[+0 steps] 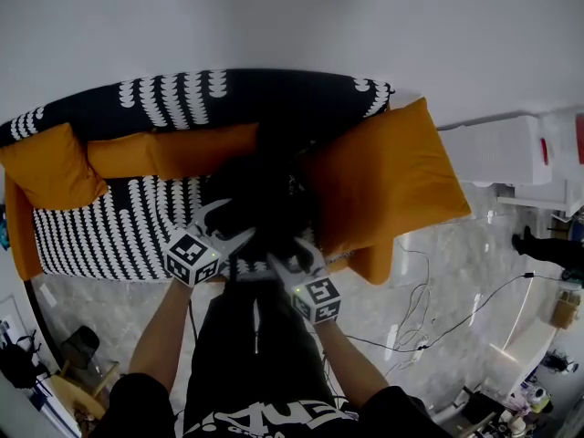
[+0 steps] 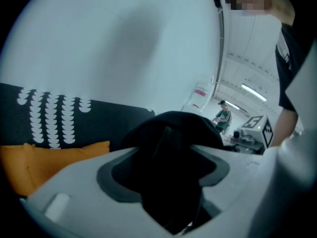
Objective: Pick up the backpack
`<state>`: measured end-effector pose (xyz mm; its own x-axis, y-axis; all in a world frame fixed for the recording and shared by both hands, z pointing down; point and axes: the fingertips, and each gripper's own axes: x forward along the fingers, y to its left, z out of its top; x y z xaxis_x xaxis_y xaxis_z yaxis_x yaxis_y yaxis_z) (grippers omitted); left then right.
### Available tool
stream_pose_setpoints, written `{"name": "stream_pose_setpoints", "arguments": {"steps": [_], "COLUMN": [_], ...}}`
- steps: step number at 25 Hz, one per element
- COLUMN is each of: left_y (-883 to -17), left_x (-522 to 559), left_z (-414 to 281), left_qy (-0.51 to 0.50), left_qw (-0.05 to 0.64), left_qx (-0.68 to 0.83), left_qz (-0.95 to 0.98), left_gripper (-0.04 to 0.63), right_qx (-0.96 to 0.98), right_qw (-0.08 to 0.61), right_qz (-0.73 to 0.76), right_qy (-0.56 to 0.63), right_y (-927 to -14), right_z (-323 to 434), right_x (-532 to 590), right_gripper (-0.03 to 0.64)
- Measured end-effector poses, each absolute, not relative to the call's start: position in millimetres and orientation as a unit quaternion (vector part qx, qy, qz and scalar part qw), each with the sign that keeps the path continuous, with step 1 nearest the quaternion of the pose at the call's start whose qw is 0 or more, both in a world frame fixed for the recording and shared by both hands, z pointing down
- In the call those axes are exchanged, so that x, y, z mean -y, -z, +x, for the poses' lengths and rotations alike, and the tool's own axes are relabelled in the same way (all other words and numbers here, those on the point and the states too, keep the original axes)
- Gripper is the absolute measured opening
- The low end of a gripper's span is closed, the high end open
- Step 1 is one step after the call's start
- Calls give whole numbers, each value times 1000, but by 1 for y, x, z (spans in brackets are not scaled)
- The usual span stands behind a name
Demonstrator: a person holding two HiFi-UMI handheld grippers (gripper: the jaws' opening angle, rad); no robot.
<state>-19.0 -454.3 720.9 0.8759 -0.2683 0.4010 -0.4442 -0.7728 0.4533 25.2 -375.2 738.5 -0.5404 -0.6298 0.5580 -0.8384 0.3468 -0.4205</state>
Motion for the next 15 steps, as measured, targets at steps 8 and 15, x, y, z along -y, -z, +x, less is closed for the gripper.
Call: {"name": "stream_pose_setpoints", "arguments": {"steps": [8,15], "left_y": [-705,-664], "left_x": [437,422], "left_z": [-24,-33], "left_qy": [-166,-160], "left_qw": [293,301], "left_qx": [203,223], "left_qz": [919,913], "left_gripper": [128,92], "right_qx": [802,815], "right_qw": [174,157], "right_qz": [450,443], "right_qy": [-352,-339], "right_y": [-723,-681], "right_z": [20,15], "right_x": [376,367], "right_gripper": [71,63]}}
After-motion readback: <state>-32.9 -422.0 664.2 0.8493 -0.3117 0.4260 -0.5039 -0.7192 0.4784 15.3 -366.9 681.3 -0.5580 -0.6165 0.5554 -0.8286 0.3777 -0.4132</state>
